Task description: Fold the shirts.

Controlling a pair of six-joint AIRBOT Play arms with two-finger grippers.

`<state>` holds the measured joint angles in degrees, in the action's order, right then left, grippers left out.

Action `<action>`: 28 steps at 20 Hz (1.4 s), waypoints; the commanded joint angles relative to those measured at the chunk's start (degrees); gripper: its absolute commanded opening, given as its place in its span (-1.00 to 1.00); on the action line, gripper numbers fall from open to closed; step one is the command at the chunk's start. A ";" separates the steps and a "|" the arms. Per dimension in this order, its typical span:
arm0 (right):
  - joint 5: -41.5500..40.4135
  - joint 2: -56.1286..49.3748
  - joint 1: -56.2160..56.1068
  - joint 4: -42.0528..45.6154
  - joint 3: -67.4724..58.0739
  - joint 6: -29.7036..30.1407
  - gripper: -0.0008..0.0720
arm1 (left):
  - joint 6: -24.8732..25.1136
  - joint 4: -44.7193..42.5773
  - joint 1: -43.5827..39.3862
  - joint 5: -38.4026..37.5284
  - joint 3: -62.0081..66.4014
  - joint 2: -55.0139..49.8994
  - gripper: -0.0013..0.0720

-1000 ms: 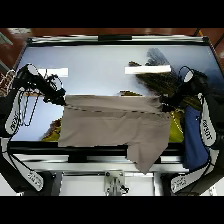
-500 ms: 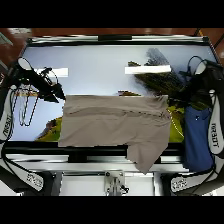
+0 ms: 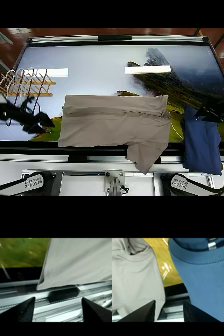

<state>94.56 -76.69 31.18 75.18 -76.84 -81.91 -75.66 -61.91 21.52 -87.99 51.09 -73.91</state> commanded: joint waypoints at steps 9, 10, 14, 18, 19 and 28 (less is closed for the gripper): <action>-2.01 2.10 2.16 -4.81 3.17 0.72 0.30 | 15.65 4.13 3.52 18.62 -21.18 5.11 0.78; -1.97 2.10 2.16 -4.81 3.17 0.70 0.30 | 15.67 4.42 2.95 19.06 -21.18 4.76 0.78; -1.49 2.10 2.16 -4.79 3.17 0.59 0.30 | 16.22 5.44 -0.44 20.26 -21.24 2.58 0.65; -0.79 2.10 2.16 -4.42 3.17 0.59 0.30 | 15.76 6.73 -2.23 20.94 -21.24 0.33 -0.09; -0.13 2.10 2.16 -3.58 3.21 0.61 0.30 | 15.78 6.93 -2.21 20.96 -21.20 0.26 -0.43; -5.03 12.85 2.16 -7.28 36.63 9.51 0.56 | 15.80 6.93 -2.21 20.85 -21.03 0.44 -0.85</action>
<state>92.18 -67.77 33.34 67.42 -51.57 -75.50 -59.79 -55.18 19.33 -70.37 30.00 -73.43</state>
